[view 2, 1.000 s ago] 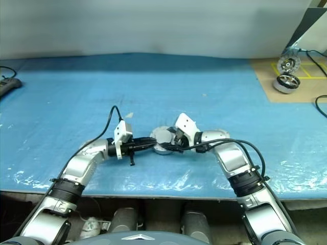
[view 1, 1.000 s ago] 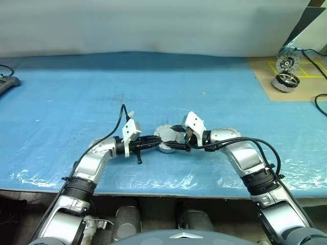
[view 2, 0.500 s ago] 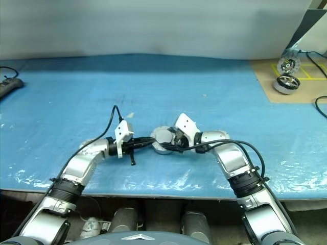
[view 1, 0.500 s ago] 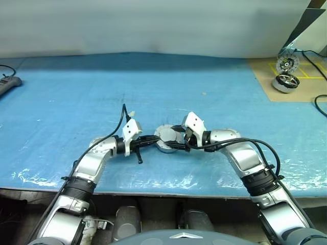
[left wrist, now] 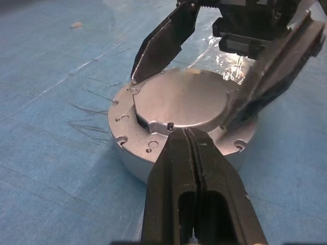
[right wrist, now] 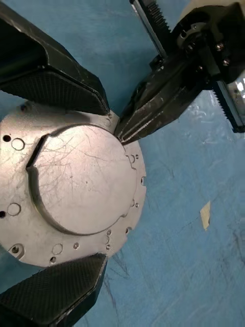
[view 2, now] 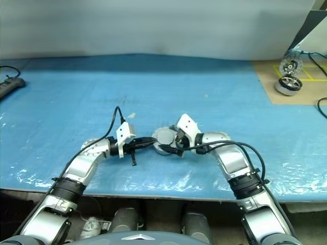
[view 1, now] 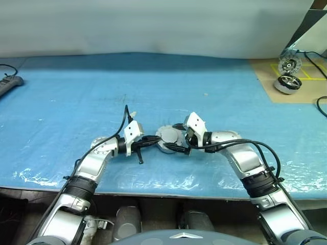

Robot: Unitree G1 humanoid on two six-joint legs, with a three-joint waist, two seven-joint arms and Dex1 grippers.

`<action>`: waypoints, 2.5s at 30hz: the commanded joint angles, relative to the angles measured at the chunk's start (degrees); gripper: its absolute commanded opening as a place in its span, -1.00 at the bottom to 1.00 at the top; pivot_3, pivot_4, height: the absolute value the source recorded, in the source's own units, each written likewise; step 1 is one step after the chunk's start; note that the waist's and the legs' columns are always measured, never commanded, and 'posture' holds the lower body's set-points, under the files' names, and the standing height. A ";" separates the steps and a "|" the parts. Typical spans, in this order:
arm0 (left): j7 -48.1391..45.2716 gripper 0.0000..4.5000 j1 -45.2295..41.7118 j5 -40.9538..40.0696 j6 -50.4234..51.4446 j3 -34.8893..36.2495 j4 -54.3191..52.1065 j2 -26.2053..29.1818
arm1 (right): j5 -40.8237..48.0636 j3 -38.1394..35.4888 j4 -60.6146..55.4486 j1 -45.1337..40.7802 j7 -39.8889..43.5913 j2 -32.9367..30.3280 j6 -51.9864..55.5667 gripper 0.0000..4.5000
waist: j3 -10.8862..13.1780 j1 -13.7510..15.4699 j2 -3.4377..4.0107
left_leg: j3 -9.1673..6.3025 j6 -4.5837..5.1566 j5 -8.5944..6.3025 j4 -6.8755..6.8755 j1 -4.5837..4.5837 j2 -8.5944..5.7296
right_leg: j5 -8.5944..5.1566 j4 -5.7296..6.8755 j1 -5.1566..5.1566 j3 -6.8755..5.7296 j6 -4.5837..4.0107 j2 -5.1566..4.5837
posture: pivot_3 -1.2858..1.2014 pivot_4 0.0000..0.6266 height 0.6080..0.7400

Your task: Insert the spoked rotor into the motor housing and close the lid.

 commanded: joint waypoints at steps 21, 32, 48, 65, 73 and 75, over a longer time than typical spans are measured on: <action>-0.34 -1.00 -2.45 1.43 3.77 -1.94 1.20 -0.36 | 33.22 -33.22 -6.40 9.03 -14.16 2.60 37.84 0.98 | 0.02 0.53 0.14 | 0.01 0.06 0.02 0.08 -1.29 0.01 | 0.31 0.10 -1.10 -0.16 -0.43 0.00 | 0.03 -0.52 1.00; -1.19 -1.00 -6.75 1.53 4.56 -2.09 4.47 -1.24 | 33.72 -29.50 -5.17 12.84 -18.63 7.87 37.81 0.98 | 0.05 1.24 0.22 | 0.01 -0.05 0.05 0.23 -1.02 0.04 | 0.32 0.17 -0.84 -0.17 -0.41 -0.01 | 0.03 -0.52 1.00; -1.92 -1.00 -10.26 3.51 -4.87 -1.84 18.68 -2.94 | 34.62 -27.39 0.10 9.72 -20.85 14.33 32.66 0.38 | 0.03 1.23 0.21 | -0.01 -0.23 0.15 0.22 -0.97 0.04 | 0.33 0.15 -0.76 -0.19 -0.40 -0.01 | 0.03 -0.52 1.00; -4.44 -1.00 -13.01 -8.34 10.49 5.86 8.94 -2.64 | 36.34 -29.45 1.69 8.92 -25.30 16.97 31.80 0.06 | 0.06 0.95 0.20 | 0.00 -0.26 0.16 0.17 -1.02 0.05 | 0.33 0.16 -0.88 -0.19 -0.40 -0.01 | 0.03 -0.52 1.00; 1.93 -1.00 -7.63 -19.88 29.87 14.90 -4.84 -0.31 | 38.66 -31.22 3.01 7.82 -27.68 18.70 31.46 0.06 | 0.07 0.15 0.21 | 0.00 -0.30 0.20 0.16 -1.57 0.04 | 0.34 0.28 -1.47 -0.25 -0.46 -0.01 | 0.03 -0.52 1.00; 5.14 -1.00 -8.07 -21.80 33.65 16.96 -4.40 -1.13 | 40.93 -33.46 2.97 6.70 -29.00 19.96 30.80 0.06 | 0.09 0.14 0.21 | 0.00 -0.29 0.20 0.17 -1.65 0.07 | 0.34 0.27 -1.49 -0.36 -0.47 -0.01 | 0.03 -0.52 1.00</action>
